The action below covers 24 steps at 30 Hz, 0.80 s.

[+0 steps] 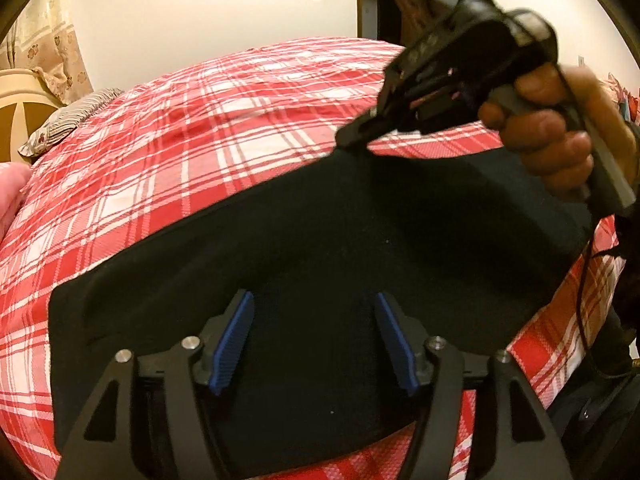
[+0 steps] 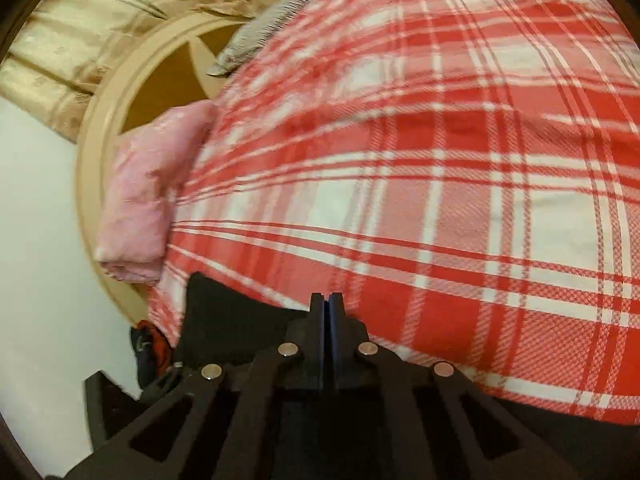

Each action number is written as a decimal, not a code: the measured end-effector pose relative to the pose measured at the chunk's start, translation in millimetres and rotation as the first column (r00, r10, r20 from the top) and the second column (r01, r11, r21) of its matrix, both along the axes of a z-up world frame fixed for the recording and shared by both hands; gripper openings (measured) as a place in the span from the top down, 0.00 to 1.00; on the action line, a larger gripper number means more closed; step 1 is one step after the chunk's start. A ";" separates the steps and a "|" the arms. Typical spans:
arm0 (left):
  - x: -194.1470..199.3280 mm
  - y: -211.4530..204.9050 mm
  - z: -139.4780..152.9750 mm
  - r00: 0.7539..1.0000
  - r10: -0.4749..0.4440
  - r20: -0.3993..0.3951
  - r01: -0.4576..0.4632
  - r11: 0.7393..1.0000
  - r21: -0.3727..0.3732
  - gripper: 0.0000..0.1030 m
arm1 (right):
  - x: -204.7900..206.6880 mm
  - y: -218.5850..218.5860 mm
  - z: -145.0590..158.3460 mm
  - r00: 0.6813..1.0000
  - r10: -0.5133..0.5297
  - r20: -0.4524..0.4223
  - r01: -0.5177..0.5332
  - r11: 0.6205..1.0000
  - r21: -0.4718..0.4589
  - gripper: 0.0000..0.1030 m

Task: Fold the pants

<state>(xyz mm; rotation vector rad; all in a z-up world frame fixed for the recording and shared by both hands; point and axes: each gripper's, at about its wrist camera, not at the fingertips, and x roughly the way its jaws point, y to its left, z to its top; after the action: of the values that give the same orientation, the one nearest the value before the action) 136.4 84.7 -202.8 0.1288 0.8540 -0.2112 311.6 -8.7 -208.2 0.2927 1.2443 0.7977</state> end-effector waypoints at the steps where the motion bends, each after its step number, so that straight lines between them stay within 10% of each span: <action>1: 0.6 0.4 -0.2 1.000 0.000 -0.001 0.000 1.000 -0.001 0.36 | 1.4 0.7 -6.4 1.000 -0.006 -0.008 0.005 1.000 -0.011 0.99; 9: 1.2 0.1 -0.7 1.000 0.002 0.000 -0.002 1.000 -0.006 0.33 | 1.8 -2.8 -8.5 1.000 0.015 0.020 -0.014 1.000 -0.015 0.99; 16: 0.7 -2.6 -1.0 1.000 0.009 -0.001 -0.009 1.000 -0.010 0.29 | -36.9 -18.5 33.7 0.968 0.074 0.240 -0.053 0.994 -0.092 0.93; 17: 0.6 -2.5 -0.4 1.000 0.012 -0.003 -0.012 1.000 -0.011 0.29 | -44.8 -26.1 38.3 0.960 0.086 0.268 -0.061 0.993 -0.101 0.90; 19: 0.1 -2.0 0.6 1.000 0.015 -0.007 -0.016 1.000 -0.020 0.28 | -51.6 -45.0 40.8 0.962 0.069 0.266 -0.046 0.995 -0.094 0.37; 20: -0.3 -2.3 1.4 1.000 0.020 -0.009 -0.020 1.000 -0.022 0.28 | -53.4 -55.0 42.1 0.964 0.052 0.261 -0.033 0.996 -0.077 0.28; 24: -2.0 -6.4 5.7 1.000 0.031 0.003 -0.031 0.998 -0.048 0.21 | -62.3 -114.7 51.0 0.959 -0.055 0.280 0.070 0.997 -0.044 0.28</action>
<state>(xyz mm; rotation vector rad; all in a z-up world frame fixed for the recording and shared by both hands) 134.4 78.3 -197.1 0.0711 0.8464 -0.2020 249.3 -123.4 -157.1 0.1682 0.9850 0.7224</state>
